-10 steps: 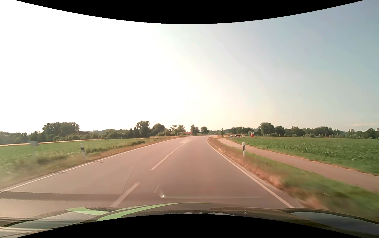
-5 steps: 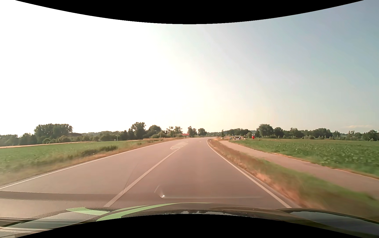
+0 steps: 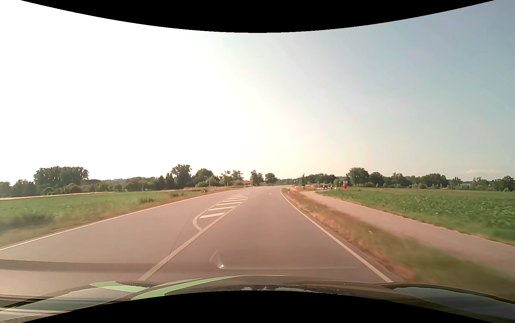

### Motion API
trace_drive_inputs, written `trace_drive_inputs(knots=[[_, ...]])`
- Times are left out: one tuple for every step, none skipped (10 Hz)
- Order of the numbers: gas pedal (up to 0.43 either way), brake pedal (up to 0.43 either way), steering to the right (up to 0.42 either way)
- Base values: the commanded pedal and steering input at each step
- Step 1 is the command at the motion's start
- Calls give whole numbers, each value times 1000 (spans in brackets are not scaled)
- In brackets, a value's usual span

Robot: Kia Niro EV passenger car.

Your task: Follow the waypoints while adhering to traffic rules and regulations

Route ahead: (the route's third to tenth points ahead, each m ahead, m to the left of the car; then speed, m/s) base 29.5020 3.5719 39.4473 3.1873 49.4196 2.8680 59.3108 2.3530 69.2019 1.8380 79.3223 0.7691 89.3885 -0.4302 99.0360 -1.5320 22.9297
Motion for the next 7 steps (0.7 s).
trace_drive_inputs(knots=[[150, 0, 9], [130, 0, 9], [110, 0, 9], [59, 0, 9], [47, 0, 9], [47, 0, 9], [47, 0, 9]])
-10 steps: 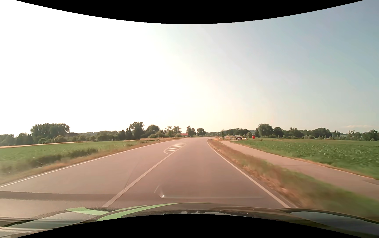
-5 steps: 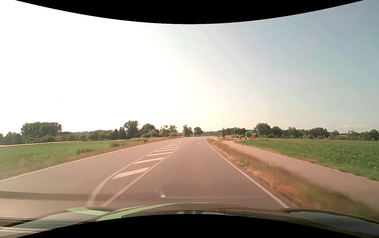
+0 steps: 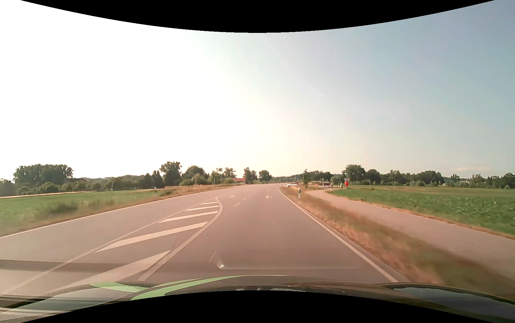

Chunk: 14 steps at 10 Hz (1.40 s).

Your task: Follow the waypoints while adhering to traffic rules and regulations

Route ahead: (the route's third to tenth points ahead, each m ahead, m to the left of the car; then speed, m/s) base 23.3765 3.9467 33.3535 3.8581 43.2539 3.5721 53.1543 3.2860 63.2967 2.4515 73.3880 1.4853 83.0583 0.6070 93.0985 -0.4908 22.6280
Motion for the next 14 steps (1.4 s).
trace_drive_inputs(knots=[[28, 0, 9], [0, 0, 9], [0, 0, 9], [0, 0, 9], [0, 0, 7], [0, 0, 6], [0, 0, 6], [8, 0, 5], [8, 0, 6], [20, 0, 5], [39, 0, 6], [47, 0, 6], [67, 0, 5], [87, 0, 5]])
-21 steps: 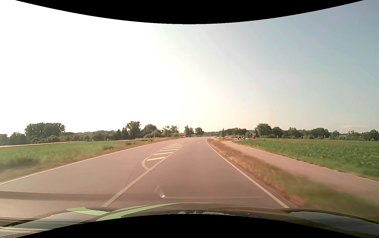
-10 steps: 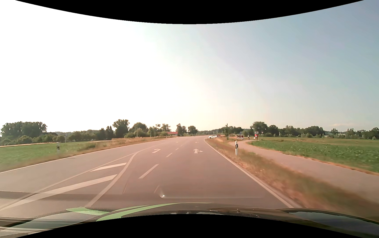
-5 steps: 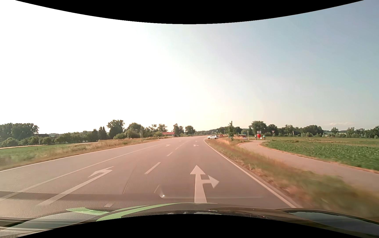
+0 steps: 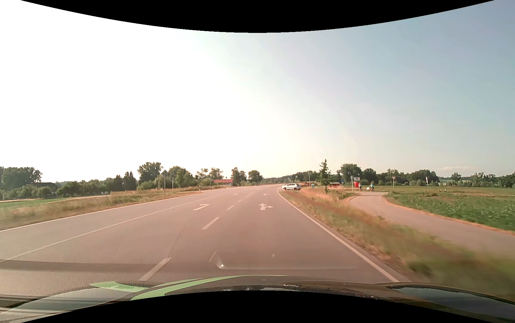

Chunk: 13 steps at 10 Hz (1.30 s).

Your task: Follow the waypoints while adhering to traffic rules and regulations

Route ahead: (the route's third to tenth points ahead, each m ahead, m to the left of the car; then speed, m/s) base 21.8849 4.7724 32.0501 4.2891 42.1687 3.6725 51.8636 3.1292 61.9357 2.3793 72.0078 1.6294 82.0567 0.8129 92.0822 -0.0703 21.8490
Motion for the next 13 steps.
trace_drive_inputs(knots=[[98, 0, 4], [110, 0, 4], [110, 0, 3], [118, 0, 2], [118, 0, 1], [118, 0, 0], [118, 0, 0], [138, 0, 0], [138, 0, 0], [150, 0, 0], [157, 0, 1], [169, 0, 2], [169, 0, 5]])
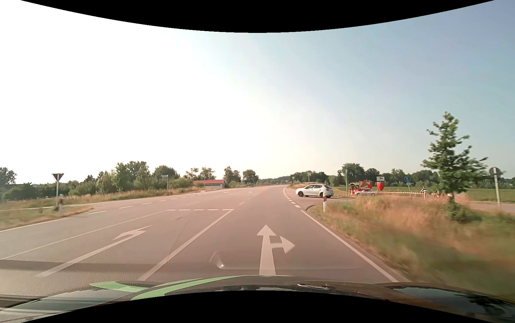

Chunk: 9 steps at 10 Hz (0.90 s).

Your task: Follow the waypoints while adhering to traffic rules and regulations

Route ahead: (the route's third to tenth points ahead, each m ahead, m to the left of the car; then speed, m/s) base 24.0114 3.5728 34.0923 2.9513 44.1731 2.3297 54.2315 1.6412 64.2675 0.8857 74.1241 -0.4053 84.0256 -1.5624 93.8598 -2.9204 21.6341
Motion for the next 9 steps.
trace_drive_inputs(knots=[[177, 0, 7], [177, 0, 8], [177, 0, 8], [177, 0, 8], [177, 0, 8], [189, 0, 8], [189, 0, 8], [189, 0, 8], [189, 0, 8]])
